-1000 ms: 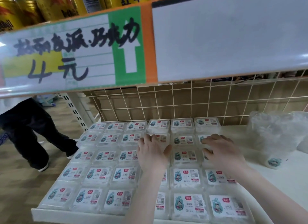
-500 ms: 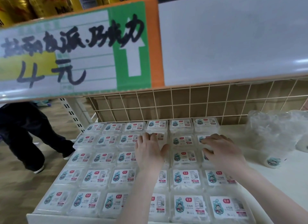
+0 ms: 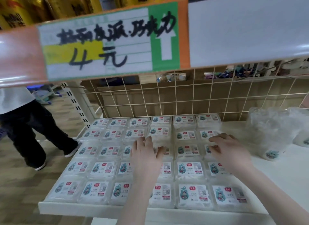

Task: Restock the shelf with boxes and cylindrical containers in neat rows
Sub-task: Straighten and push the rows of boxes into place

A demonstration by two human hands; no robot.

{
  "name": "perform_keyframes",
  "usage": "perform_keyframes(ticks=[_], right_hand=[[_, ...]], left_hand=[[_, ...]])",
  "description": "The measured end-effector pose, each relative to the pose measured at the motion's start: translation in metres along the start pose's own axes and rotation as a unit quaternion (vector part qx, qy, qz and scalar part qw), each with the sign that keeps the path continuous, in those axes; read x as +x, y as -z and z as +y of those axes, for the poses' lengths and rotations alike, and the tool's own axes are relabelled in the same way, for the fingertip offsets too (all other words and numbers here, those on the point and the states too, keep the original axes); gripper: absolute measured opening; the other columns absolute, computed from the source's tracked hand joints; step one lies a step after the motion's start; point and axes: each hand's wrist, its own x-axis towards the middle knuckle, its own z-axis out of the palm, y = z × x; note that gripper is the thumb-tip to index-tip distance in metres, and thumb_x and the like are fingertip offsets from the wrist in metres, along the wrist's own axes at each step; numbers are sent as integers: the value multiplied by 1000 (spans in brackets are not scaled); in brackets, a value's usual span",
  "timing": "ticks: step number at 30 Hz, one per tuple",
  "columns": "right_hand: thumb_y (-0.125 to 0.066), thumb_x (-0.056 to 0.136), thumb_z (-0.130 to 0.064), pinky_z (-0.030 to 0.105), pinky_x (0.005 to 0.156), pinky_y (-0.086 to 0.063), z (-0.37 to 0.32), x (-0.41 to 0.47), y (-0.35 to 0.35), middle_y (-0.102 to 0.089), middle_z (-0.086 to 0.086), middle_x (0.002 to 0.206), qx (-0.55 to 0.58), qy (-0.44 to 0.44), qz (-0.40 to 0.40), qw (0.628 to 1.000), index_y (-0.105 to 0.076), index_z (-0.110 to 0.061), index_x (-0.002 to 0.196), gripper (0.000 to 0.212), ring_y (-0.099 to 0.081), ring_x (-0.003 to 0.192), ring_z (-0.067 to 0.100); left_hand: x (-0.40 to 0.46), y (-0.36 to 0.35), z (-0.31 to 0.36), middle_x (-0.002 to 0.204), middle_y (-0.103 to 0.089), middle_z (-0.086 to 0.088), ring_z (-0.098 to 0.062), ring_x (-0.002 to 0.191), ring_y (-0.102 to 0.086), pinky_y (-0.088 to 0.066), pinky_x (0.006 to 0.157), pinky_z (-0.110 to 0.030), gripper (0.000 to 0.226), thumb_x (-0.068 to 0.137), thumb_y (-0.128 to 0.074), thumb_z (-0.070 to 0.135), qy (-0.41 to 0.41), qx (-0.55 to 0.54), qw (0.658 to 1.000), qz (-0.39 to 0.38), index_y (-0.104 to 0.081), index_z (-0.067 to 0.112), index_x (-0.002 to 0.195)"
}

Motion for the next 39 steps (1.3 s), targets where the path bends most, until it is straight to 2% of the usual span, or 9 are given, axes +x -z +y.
perform_keyframes(ticks=[2, 6, 9, 14, 20, 24, 27, 31, 39], right_hand=[[-45, 94, -34, 25, 84, -43, -2, -10, 1, -53, -6, 130, -7, -9, 10, 1000, -56, -27, 124, 33, -50, 113, 16], [-54, 90, -27, 31, 79, -45, -2, -42, 9, -61, 2, 118, 1, -44, 34, 998, -61, -21, 121, 32, -57, 101, 23], [-59, 88, -27, 34, 78, -44, -4, -73, 13, -63, 8, 113, 16, -88, 60, 994, -64, -16, 117, 31, -57, 101, 30], [-57, 90, -31, 37, 83, -42, -5, -133, 21, -61, 10, 113, 6, -156, 64, 986, -59, -16, 122, 36, -53, 106, 30], [-56, 90, -28, 33, 76, -43, 18, -190, 47, -61, 9, 113, 5, -201, 105, 974, -57, -17, 123, 34, -54, 101, 27], [-57, 89, -26, 34, 75, -42, 54, -217, 68, -60, 8, 111, 20, -265, 133, 955, -59, -18, 121, 33, -55, 101, 28], [-59, 88, -22, 33, 71, -39, 87, -240, 77, -62, 11, 103, 27, -286, 168, 943, -63, -14, 116, 30, -54, 100, 31], [-59, 85, -24, 34, 70, -44, 146, -263, 97, -62, 7, 103, 31, -295, 173, 939, -67, -20, 105, 21, -56, 93, 27], [-60, 88, -24, 30, 75, -35, 295, -291, 154, -60, 7, 112, 11, -277, 194, 941, -62, -16, 119, 32, -53, 104, 26]], left_hand=[[-6, 6, -6, 104, -65, -11, -31, 97, -58, -48, 78, -39, 50, 78, -66, 49, -7, 20, 1000, -3, -66, 9, 108], [-29, 21, -17, 130, -53, -4, -23, 120, -44, -34, 102, -33, 53, 90, -46, 54, -14, 2, 1000, 1, -53, 19, 130], [-51, 35, -28, 141, -42, -2, -20, 131, -33, -26, 109, -31, 53, 94, -40, 51, -30, -14, 999, -14, -42, 21, 138], [-81, 50, -41, 145, -35, -3, -23, 133, -29, -22, 111, -33, 56, 96, -37, 50, -42, -10, 996, -75, -35, 20, 142], [-102, 65, -11, 143, -39, -2, -23, 130, -34, -31, 105, -34, 55, 94, -42, 49, -75, -55, 990, -103, -40, 20, 140], [-117, 73, 29, 140, -41, -2, -23, 127, -37, -36, 100, -35, 52, 93, -46, 47, -110, -73, 985, -111, -42, 22, 139], [-128, 71, 66, 136, -43, -3, -25, 124, -37, -33, 101, -34, 50, 93, -49, 42, -139, -92, 979, -116, -44, 21, 138], [-146, 58, 140, 137, -43, -3, -24, 125, -37, -34, 101, -34, 49, 92, -51, 40, -164, -118, 972, -122, -45, 21, 137], [-199, 21, 323, 139, -43, -3, -22, 128, -36, -32, 104, -33, 49, 92, -52, 40, -178, -174, 958, -141, -45, 21, 137]])
